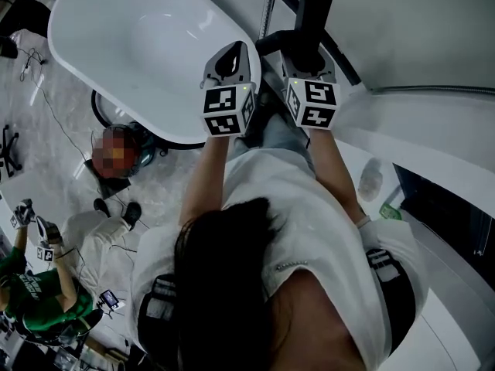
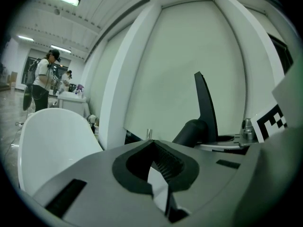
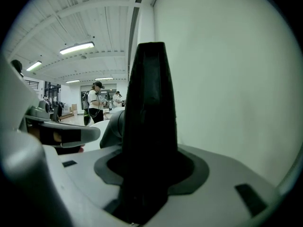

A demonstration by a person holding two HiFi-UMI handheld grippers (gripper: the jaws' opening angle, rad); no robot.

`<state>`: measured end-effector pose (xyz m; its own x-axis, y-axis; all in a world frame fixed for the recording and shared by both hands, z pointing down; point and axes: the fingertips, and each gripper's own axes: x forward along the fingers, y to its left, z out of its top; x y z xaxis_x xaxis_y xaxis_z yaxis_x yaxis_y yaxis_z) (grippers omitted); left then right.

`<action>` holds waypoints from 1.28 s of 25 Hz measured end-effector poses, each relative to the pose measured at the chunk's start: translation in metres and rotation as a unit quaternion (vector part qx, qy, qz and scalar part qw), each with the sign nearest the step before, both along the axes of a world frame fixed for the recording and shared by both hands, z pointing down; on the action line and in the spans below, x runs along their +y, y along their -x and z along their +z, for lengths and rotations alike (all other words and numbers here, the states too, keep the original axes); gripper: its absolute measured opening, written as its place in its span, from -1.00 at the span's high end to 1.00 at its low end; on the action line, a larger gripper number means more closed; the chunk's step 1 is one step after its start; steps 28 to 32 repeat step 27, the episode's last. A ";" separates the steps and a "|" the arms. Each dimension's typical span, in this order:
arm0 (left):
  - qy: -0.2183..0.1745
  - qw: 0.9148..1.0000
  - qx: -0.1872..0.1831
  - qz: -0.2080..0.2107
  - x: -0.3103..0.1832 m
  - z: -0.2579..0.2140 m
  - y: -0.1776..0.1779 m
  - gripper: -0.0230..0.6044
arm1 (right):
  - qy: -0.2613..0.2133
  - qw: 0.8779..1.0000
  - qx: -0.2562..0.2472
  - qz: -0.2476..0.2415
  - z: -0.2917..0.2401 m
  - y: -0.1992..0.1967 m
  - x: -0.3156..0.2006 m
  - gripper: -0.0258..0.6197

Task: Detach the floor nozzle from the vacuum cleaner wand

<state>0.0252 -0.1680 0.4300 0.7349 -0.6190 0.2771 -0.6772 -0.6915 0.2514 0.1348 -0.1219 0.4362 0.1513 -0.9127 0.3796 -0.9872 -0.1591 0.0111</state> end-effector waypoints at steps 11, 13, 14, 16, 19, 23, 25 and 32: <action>-0.011 1.000 -0.006 0.005 0.005 -0.003 -0.005 0.92 | -0.005 1.000 0.021 0.000 -0.005 0.005 0.006 0.25; -0.013 1.000 -0.010 0.004 0.005 -0.003 -0.006 0.92 | -0.002 1.000 0.023 0.002 -0.004 0.004 0.008 0.25; -0.015 1.000 -0.009 0.006 0.006 -0.004 -0.006 0.92 | -0.001 1.000 0.023 0.003 -0.004 0.003 0.009 0.25; -0.020 1.000 -0.008 0.007 0.009 -0.006 -0.007 0.92 | 0.000 1.000 0.022 0.003 -0.003 0.003 0.012 0.25; -0.019 1.000 -0.011 0.002 0.012 -0.005 -0.007 0.92 | 0.002 1.000 0.024 -0.001 -0.002 0.003 0.015 0.25; -0.024 1.000 -0.015 -0.001 0.011 -0.005 -0.011 0.92 | 0.000 1.000 0.024 -0.001 -0.002 0.000 0.013 0.25; -0.027 0.999 -0.018 0.000 0.012 -0.003 -0.014 0.92 | 0.000 1.000 0.026 -0.002 -0.002 -0.002 0.013 0.25; -0.026 0.999 -0.019 0.001 0.015 0.001 -0.019 0.92 | 0.003 1.000 0.029 -0.003 -0.001 -0.006 0.017 0.25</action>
